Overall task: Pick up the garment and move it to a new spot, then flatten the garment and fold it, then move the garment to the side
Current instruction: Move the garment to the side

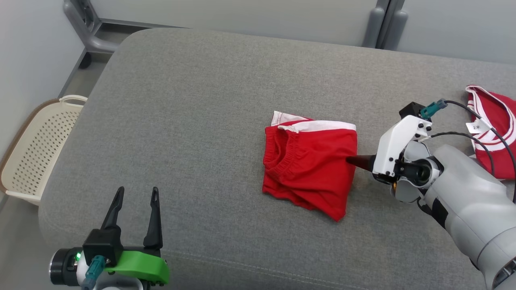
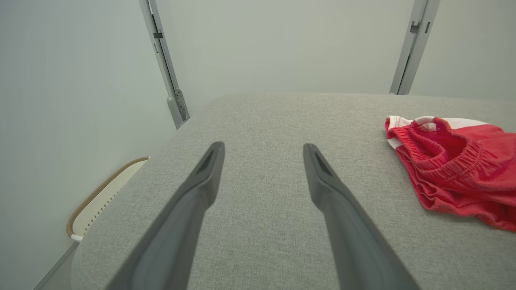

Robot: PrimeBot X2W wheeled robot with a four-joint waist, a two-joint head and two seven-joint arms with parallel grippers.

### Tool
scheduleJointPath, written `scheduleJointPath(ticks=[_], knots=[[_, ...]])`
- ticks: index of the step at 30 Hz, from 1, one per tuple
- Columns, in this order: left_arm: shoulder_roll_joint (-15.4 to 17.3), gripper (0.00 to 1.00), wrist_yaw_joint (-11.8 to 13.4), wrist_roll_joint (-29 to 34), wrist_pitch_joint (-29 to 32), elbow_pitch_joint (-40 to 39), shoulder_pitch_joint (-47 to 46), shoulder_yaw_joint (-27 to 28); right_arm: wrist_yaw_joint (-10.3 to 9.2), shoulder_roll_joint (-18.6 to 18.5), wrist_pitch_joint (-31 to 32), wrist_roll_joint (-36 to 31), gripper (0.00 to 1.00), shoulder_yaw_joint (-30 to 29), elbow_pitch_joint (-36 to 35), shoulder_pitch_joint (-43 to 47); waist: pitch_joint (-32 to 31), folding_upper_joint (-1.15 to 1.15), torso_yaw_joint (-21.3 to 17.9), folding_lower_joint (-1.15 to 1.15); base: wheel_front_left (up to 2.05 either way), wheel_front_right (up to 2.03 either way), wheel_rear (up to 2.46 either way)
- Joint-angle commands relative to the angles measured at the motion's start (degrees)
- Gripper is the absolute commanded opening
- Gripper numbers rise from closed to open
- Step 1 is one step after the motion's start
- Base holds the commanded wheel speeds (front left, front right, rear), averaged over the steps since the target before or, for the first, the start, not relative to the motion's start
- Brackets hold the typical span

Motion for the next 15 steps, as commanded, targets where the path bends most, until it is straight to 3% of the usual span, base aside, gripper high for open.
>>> scheduleJointPath(ticks=[1, 15], knots=[[0.0, 1.0, 0.3, 0.0, -0.1, -0.1, -0.6, 0.0, 0.0, 0.3, 0.4, 0.0, 1.0, 0.1, 0.9, -0.7, 0.2, 0.0, 0.7, 0.0, 0.0, 0.0, 0.0], [-0.4, 1.0, 0.2, -1.2, -0.1, 0.6, -1.3, -1.3, 0.0, 3.3, 2.2, 2.0, 1.0, -1.3, 10.5, -3.7, 2.2, 0.0, 3.9, 0.0, 0.0, 0.0, 0.0]])
